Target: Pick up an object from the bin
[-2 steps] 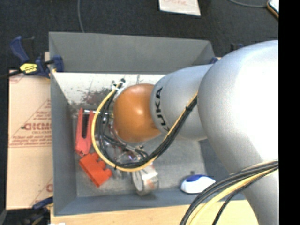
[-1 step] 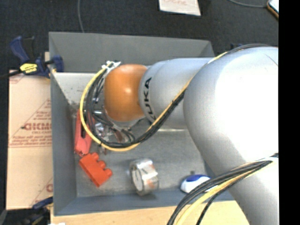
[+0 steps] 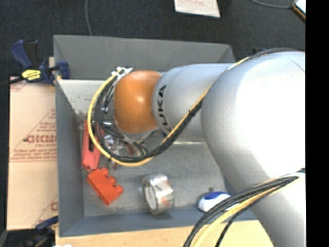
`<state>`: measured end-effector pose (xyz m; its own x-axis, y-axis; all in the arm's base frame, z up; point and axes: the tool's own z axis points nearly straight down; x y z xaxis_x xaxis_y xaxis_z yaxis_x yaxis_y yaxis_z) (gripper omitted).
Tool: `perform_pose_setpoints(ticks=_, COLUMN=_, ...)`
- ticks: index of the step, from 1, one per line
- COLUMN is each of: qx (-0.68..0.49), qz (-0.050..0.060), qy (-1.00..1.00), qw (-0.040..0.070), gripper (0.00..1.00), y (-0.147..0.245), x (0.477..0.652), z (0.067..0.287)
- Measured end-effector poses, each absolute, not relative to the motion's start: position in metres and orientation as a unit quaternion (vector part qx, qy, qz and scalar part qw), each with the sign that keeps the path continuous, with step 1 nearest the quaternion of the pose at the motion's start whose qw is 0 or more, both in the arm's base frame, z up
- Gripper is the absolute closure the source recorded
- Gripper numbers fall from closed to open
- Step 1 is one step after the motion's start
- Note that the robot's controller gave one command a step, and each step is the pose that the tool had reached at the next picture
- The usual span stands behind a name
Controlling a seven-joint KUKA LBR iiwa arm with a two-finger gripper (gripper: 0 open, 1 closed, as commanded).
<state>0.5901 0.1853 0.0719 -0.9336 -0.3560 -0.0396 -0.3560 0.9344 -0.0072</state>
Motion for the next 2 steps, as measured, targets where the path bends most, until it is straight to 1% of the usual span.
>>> perform_pose_setpoints(ticks=1, qx=-0.191, qz=0.0, qy=0.981, qw=0.023, gripper=1.0, y=0.189, x=0.572, z=0.072)
perform_pose_setpoints(ticks=2, qx=-0.204, qz=0.0, qy=0.979, qw=0.019, gripper=1.0, y=0.197, x=0.541, z=0.072)
